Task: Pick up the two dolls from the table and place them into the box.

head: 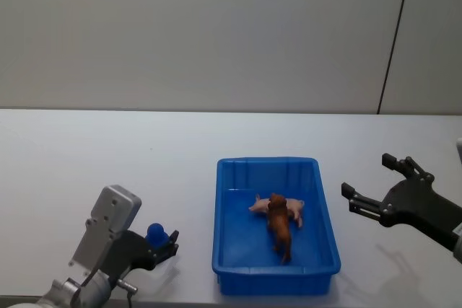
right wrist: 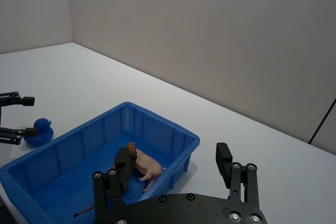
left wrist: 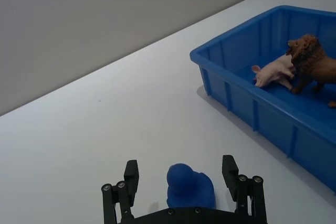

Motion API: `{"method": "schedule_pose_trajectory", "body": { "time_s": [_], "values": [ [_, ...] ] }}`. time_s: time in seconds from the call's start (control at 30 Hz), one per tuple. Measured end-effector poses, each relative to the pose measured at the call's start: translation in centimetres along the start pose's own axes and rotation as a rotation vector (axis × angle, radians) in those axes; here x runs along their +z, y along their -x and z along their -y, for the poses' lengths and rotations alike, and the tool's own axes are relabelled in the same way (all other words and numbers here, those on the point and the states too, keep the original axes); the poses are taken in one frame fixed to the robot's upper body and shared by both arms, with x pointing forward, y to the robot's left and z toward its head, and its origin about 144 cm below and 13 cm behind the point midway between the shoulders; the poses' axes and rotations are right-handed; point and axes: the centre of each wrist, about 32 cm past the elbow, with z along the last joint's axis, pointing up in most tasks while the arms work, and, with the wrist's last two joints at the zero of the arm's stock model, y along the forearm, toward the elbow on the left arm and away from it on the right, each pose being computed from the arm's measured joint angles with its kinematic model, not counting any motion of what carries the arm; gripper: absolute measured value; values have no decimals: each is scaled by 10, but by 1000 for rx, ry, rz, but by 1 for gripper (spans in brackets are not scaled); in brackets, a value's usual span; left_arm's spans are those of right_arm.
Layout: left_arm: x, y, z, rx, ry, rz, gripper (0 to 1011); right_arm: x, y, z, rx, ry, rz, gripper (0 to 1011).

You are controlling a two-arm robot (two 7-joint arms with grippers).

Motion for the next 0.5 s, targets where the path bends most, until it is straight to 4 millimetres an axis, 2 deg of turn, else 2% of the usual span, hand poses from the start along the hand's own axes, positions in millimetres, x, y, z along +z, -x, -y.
{"method": "schedule_pose_trajectory", "body": {
  "time_s": [0.5],
  "values": [
    [-17, -1, 3, -17, -8, -39, 1002, 0, 0, 0, 0, 0, 0, 1001]
  ]
}}
